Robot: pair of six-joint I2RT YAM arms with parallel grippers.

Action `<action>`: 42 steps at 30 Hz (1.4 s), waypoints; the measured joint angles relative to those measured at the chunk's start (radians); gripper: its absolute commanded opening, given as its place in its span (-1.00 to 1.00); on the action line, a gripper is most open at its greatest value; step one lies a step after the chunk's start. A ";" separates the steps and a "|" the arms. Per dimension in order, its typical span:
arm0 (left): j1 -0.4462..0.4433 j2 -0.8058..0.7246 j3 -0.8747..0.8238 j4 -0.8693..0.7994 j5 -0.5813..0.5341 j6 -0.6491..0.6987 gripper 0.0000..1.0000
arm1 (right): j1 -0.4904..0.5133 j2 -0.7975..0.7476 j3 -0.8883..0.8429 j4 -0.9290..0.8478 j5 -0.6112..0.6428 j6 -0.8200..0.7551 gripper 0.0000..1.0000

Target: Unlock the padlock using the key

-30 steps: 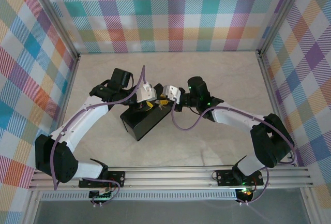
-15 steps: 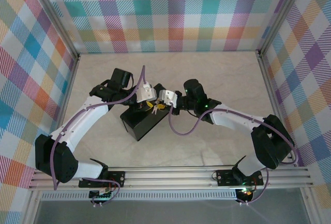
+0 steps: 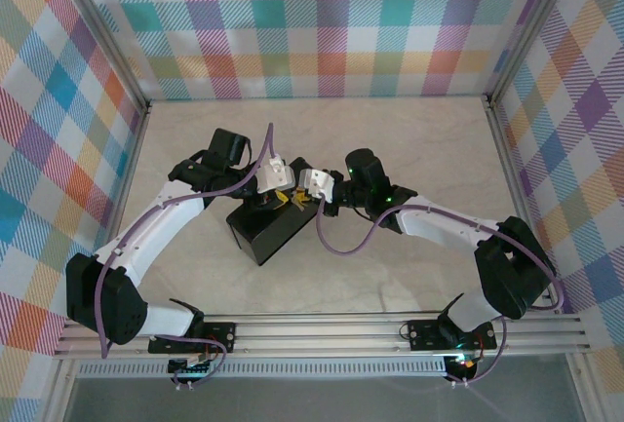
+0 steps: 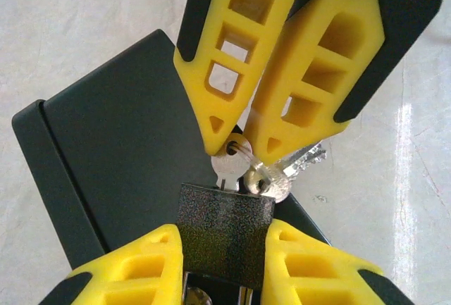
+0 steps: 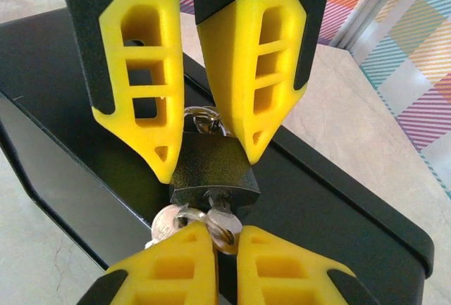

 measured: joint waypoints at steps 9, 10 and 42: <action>0.002 -0.006 0.000 -0.007 0.021 -0.002 -0.54 | -0.008 0.000 0.088 -0.168 -0.048 0.051 -1.00; 0.002 -0.008 0.000 -0.014 0.024 -0.003 -0.54 | -0.010 0.000 0.099 -0.193 -0.063 0.064 -1.00; 0.060 -0.047 -0.034 0.173 0.007 -0.177 0.05 | -0.104 0.033 0.216 -0.414 -0.192 0.644 -0.43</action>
